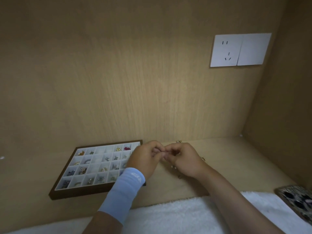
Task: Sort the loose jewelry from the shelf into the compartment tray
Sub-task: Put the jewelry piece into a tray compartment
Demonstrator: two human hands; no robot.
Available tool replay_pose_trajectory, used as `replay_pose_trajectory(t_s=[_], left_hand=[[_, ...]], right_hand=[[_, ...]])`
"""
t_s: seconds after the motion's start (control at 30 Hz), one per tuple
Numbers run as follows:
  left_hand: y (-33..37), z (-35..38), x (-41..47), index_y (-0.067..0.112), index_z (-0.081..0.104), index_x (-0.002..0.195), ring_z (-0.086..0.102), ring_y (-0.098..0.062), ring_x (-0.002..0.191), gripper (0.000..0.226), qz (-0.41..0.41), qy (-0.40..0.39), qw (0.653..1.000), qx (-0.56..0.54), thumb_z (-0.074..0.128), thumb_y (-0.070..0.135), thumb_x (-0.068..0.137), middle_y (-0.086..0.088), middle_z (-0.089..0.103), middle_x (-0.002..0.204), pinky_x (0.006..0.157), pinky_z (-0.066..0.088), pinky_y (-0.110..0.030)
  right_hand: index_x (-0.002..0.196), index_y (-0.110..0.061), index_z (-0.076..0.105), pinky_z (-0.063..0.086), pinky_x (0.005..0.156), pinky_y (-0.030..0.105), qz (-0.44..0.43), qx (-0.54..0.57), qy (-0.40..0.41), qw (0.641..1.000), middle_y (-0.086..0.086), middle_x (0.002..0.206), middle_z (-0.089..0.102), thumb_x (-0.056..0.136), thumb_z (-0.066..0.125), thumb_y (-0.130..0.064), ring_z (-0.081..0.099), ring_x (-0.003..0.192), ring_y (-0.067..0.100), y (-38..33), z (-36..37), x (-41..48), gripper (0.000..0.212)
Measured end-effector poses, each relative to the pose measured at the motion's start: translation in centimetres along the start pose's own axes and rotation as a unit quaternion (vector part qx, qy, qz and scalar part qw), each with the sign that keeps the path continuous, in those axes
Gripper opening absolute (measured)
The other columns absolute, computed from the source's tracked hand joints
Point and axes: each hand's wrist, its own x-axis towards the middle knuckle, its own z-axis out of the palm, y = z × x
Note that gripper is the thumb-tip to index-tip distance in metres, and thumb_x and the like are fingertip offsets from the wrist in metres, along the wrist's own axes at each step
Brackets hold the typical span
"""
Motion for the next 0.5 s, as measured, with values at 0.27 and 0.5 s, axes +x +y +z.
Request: replay_pose_trajectory(t_s=[0.27, 0.5], left_hand=[[-0.6, -4.7, -2.8, 0.013, 0.069, 0.095, 0.059, -0.007, 0.062, 0.008, -0.076, 0.000, 0.967, -0.244, 0.062, 0.010, 0.092, 0.004, 0.068, 0.068, 0.056, 0.048, -0.019], [-2.0, -7.5, -4.5, 0.011, 0.070, 0.094, 0.063, -0.005, 0.063, 0.007, -0.062, 0.024, 0.973, -0.223, 0.065, 0.013, 0.090, 0.005, 0.070, 0.070, 0.059, 0.049, -0.015]], right_hand=[[0.099, -0.005, 0.077, 0.052, 0.072, 0.019, -0.007, 0.195, 0.017, 0.981, 0.008, 0.092, 0.078, 0.085, 0.074, -0.003, 0.068, 0.079, 0.011, -2.5, 2.5, 0.3, 0.015], [0.089, -0.008, 0.077, 0.051, 0.063, 0.024, -0.019, 0.165, 0.001, 0.986, 0.004, 0.077, 0.075, 0.092, 0.068, -0.008, 0.061, 0.065, 0.013, -5.0, 5.0, 0.9, 0.009]])
